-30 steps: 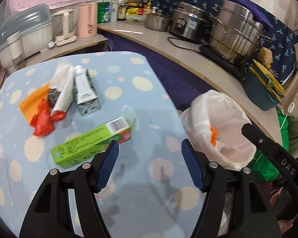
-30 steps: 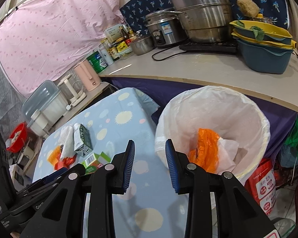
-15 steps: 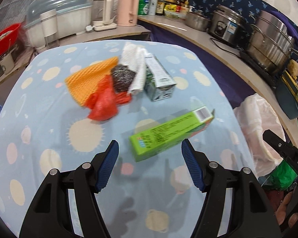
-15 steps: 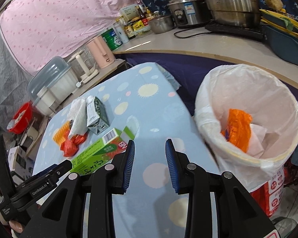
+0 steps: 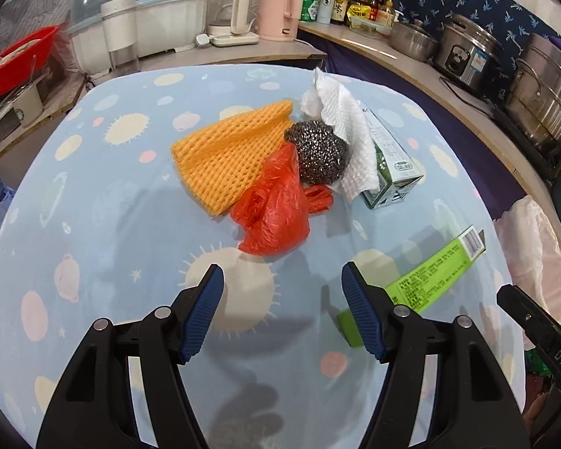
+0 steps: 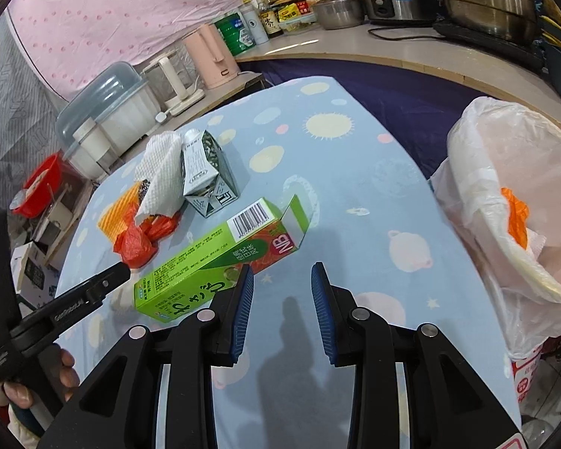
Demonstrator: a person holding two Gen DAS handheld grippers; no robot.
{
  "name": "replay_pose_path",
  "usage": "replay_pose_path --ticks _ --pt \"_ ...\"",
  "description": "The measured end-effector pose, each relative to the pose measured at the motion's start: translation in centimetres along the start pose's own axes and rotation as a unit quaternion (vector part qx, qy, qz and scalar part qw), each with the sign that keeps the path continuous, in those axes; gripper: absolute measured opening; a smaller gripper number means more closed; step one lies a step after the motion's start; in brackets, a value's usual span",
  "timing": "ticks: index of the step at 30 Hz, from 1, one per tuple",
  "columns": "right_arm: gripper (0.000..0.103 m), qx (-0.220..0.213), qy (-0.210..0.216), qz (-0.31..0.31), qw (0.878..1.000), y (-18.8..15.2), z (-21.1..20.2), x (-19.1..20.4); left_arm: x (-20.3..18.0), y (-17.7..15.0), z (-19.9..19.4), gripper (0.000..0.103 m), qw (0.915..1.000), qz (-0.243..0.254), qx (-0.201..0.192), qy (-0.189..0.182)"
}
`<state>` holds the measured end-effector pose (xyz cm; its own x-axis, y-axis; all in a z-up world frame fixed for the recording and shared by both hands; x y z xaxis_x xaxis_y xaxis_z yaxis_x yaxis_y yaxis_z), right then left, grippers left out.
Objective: Collect trash
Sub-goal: 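Move both open tools back toward the green box on the table, then grasp the green box with the right tool while the left tool grasps the red plastic bag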
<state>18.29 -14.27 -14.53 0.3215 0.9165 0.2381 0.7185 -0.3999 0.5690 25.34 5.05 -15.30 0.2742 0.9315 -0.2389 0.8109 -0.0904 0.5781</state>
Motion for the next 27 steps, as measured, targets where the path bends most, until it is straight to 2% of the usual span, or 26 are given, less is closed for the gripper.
replay_pose_path --ticks 3,7,14,19,22,24,27 --pt "0.032 0.006 -0.005 -0.004 1.000 -0.2 0.9 0.2 -0.5 -0.3 0.9 0.062 0.9998 0.009 0.011 -0.011" --pt "0.032 0.012 -0.010 -0.008 1.000 0.0 2.0 0.5 -2.0 -1.2 1.2 0.062 0.9985 0.009 0.023 -0.049" --pt "0.032 0.012 -0.012 -0.015 1.000 0.0 2.2 0.8 -7.0 -4.9 1.3 0.062 0.9909 0.024 0.063 -0.116" --pt "0.032 0.003 -0.004 -0.020 1.000 -0.1 0.6 1.3 -7.3 -6.0 0.1 0.062 0.9923 0.026 0.051 -0.110" --pt "0.033 0.001 0.011 -0.024 1.000 -0.3 -0.3 2.1 -5.0 -5.5 -0.9 0.062 0.9955 -0.002 0.036 -0.088" --pt "0.042 0.000 0.017 -0.034 0.999 -0.6 -0.5 2.9 -3.4 -4.9 -1.5 0.062 0.9964 -0.020 0.027 -0.077" --pt "0.045 0.004 0.018 -0.050 0.999 -1.2 -0.1 3.9 -0.9 -4.0 -2.1 0.062 0.9969 -0.047 0.016 -0.061"
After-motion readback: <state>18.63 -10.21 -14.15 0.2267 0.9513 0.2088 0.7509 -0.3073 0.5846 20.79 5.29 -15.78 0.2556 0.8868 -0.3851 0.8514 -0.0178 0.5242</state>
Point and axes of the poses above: each gripper's, at about its wrist camera, not at the fingertips, and z roughly the way its jaws point, x to its left, y to its top, the point moved 10 cm from there along z, roughly the way its jaws point, and after that the axes turned 8 degrees about -y, right-handed, at the moved point
